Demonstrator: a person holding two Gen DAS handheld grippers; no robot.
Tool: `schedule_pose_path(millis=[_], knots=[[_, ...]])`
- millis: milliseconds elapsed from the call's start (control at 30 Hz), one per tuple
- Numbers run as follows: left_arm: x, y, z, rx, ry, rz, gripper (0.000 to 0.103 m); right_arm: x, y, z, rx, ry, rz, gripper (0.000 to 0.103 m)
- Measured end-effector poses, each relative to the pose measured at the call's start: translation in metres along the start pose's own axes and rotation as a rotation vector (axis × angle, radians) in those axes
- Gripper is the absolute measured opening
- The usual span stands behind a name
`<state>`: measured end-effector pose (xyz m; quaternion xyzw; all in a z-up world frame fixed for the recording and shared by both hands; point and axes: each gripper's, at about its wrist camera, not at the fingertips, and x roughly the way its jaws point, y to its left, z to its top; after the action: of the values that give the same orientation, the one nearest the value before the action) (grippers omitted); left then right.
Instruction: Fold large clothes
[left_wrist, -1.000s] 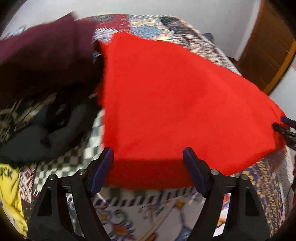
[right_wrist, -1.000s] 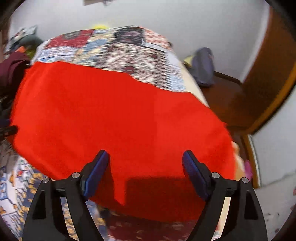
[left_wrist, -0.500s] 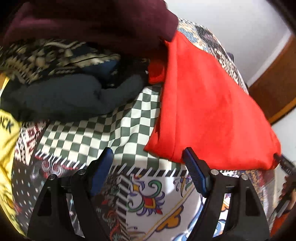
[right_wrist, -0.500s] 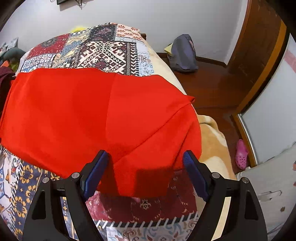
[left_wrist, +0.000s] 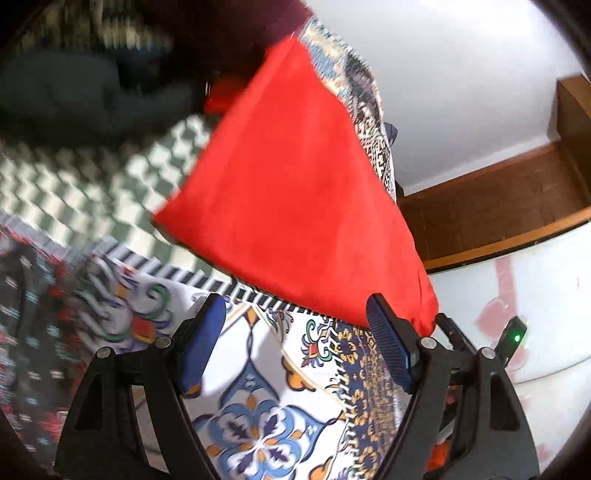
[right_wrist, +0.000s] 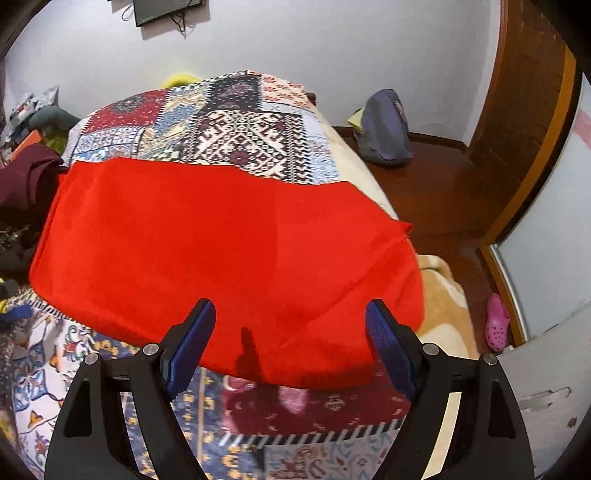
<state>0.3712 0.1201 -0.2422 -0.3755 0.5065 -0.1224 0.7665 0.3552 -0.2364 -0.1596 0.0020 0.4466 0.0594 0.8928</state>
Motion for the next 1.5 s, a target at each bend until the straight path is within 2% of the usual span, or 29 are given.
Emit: schedule_pose_path(millis=[133, 400, 500, 700, 800, 867, 933, 967, 1033, 1100, 1200, 1333, 1400, 1500], knots=[[0.018, 0.007, 0.006, -0.057, -0.020, -0.052, 0.077, 0.006, 0.008, -0.001, 0.004, 0.014, 0.029, 0.081], [0.039, 0.000, 0.031, -0.082, -0.141, -0.062, 0.077, 0.019, 0.021, 0.003, 0.006, 0.032, 0.056, 0.081], [0.053, -0.009, 0.045, -0.067, -0.180, -0.031, 0.071, 0.023, 0.024, 0.005, 0.010, 0.034, 0.064, 0.081], [0.068, -0.026, 0.064, -0.032, -0.257, 0.071, 0.071, 0.031, 0.030, 0.006, 0.023, 0.046, 0.082, 0.081], [0.073, -0.031, 0.071, -0.015, -0.293, 0.150, 0.060, 0.034, 0.031, 0.007, 0.028, 0.059, 0.083, 0.081], [0.077, -0.039, 0.074, 0.013, -0.314, 0.202, 0.047, 0.035, 0.032, 0.007, 0.031, 0.065, 0.085, 0.081], [0.077, -0.043, 0.077, 0.041, -0.311, 0.215, 0.015, 0.033, 0.032, 0.008, 0.033, 0.068, 0.086, 0.081], [0.076, -0.052, 0.079, 0.073, -0.306, 0.226, 0.013, 0.031, 0.032, 0.009, 0.031, 0.067, 0.086, 0.081], [0.072, -0.070, 0.081, 0.158, -0.318, 0.305, 0.012, 0.028, 0.031, 0.011, 0.032, 0.063, 0.084, 0.081], [0.064, -0.095, 0.077, 0.262, -0.338, 0.339, 0.011, 0.025, 0.031, 0.015, 0.041, 0.058, 0.090, 0.081], [0.032, -0.129, 0.063, 0.371, -0.388, 0.296, 0.011, 0.018, 0.032, 0.024, 0.078, 0.046, 0.123, 0.081], [0.005, -0.161, 0.056, 0.446, -0.447, 0.252, 0.011, 0.011, 0.047, 0.039, 0.110, 0.016, 0.153, 0.081], [-0.016, -0.173, 0.050, 0.487, -0.488, 0.257, 0.011, 0.008, 0.063, 0.047, 0.104, 0.005, 0.191, 0.081], [-0.040, -0.181, 0.038, 0.543, -0.545, 0.308, 0.010, 0.006, 0.096, 0.055, 0.075, -0.005, 0.256, 0.081]])
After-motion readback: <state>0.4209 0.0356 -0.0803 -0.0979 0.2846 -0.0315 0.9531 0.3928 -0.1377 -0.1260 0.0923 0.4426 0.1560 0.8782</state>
